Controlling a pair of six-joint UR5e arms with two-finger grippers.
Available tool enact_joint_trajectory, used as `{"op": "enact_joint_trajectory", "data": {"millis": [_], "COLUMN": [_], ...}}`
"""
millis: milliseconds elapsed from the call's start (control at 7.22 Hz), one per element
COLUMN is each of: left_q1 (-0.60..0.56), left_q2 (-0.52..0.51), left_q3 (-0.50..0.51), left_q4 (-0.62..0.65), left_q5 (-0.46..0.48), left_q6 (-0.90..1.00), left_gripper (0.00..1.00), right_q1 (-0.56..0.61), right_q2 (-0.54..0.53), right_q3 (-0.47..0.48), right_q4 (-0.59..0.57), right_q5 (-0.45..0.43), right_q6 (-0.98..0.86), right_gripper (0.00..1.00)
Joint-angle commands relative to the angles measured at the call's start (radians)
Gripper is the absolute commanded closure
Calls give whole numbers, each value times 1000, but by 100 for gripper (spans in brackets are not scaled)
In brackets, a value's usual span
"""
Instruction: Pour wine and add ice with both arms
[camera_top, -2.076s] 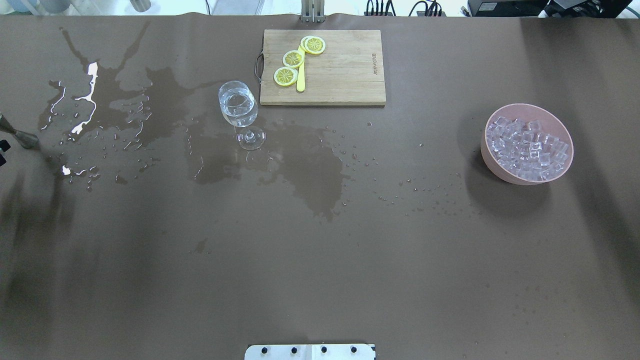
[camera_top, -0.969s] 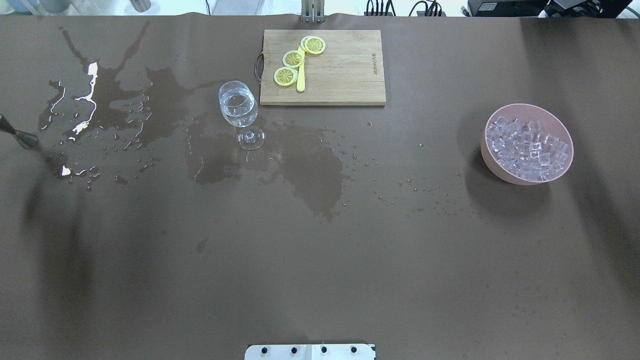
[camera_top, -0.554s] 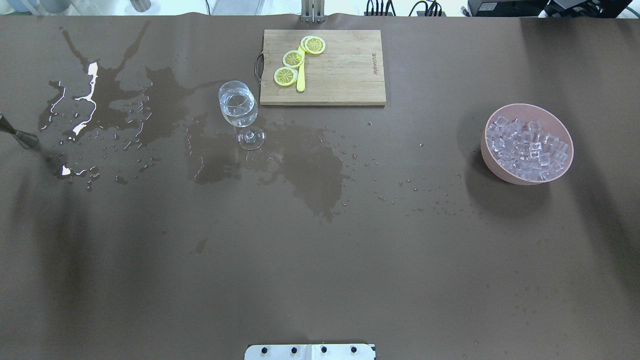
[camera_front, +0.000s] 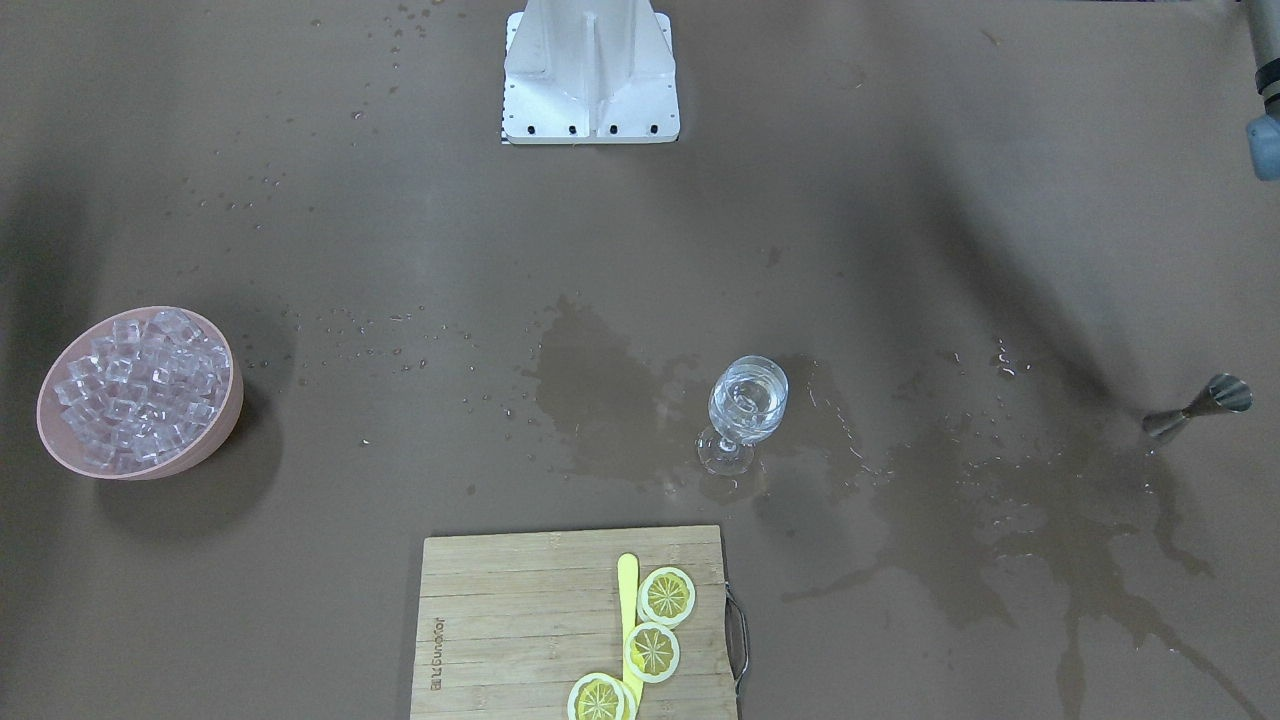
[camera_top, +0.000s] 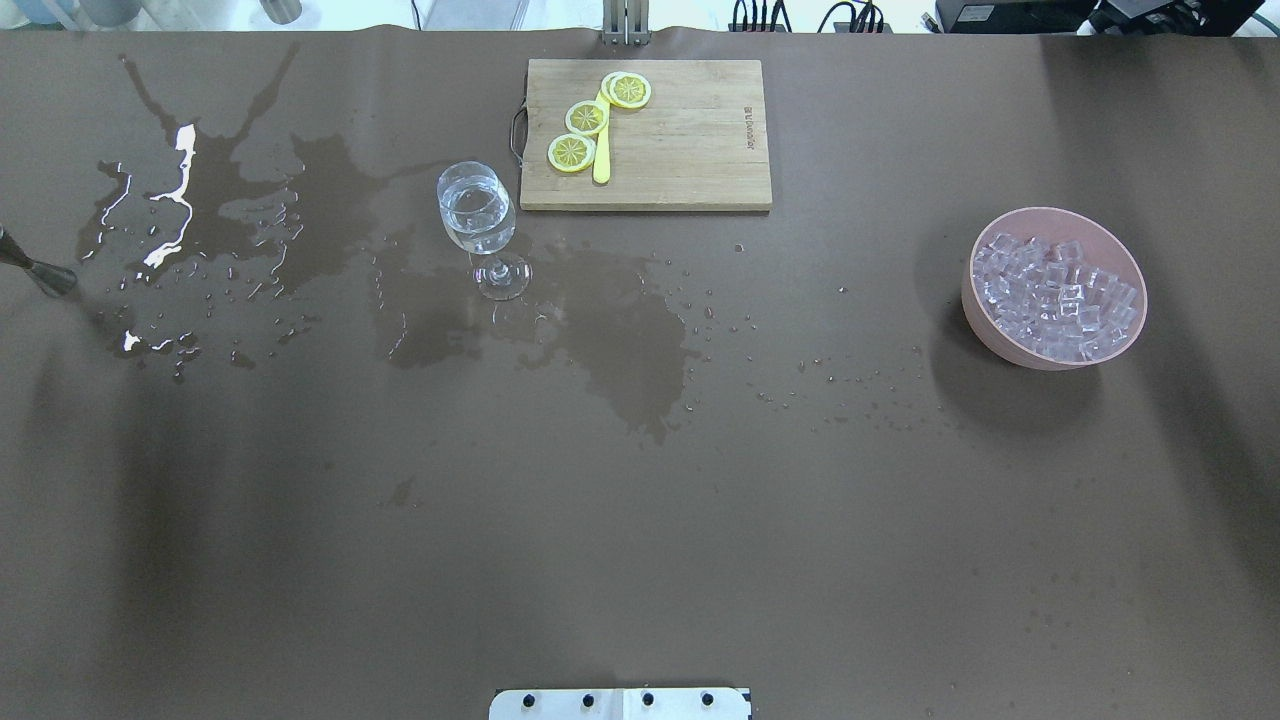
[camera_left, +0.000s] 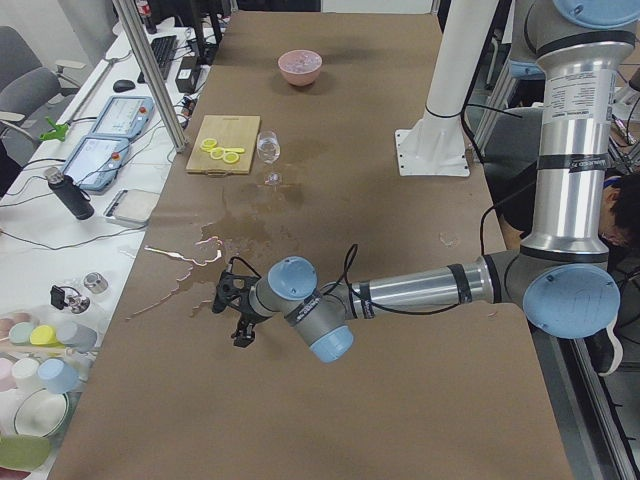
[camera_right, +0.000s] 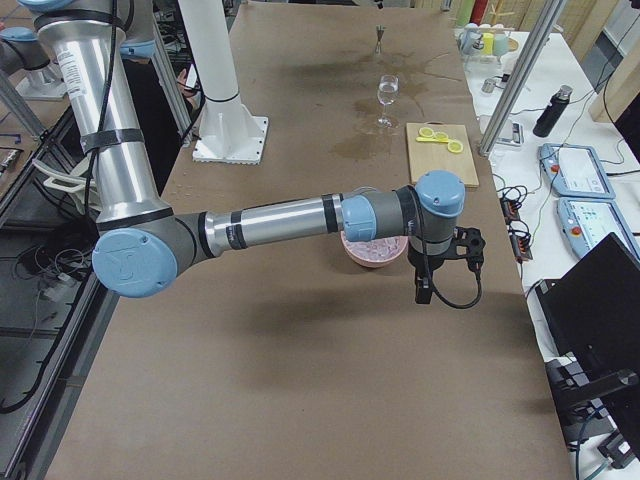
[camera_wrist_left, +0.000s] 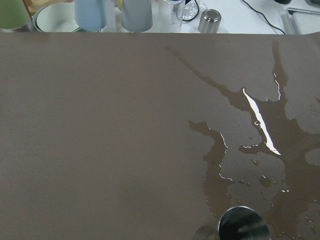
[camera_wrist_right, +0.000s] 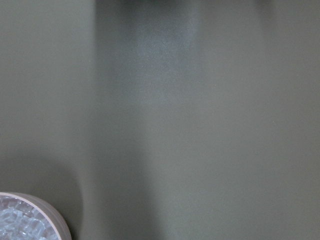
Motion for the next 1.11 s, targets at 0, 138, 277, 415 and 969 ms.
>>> {"op": "enact_joint_trajectory", "data": {"millis": [0,138,277,415,969], "left_q1": [-52,-78,-84,-86,-85], "left_q2": [-22,-22,-22,-13,-13], "left_q3": [-126,-175,-237,-288,-296], "left_q4": [299,442,595,700,933], "left_q5": [-10,-2,42,132,-43], "left_q6": [88,177,246,294,477], "left_gripper": [3,3,3,3,3], "right_q1": [0,0,2,9,11], "right_q2": [1,1,0,1,-6], "right_q3": [6,6,8,12,28], "right_q4": [-9,-9,-14,-26,-31], "right_q5": [2,4,8,10,10], "right_q6": [2,3,3,3,3], "right_gripper": [0,0,0,0,0]}}
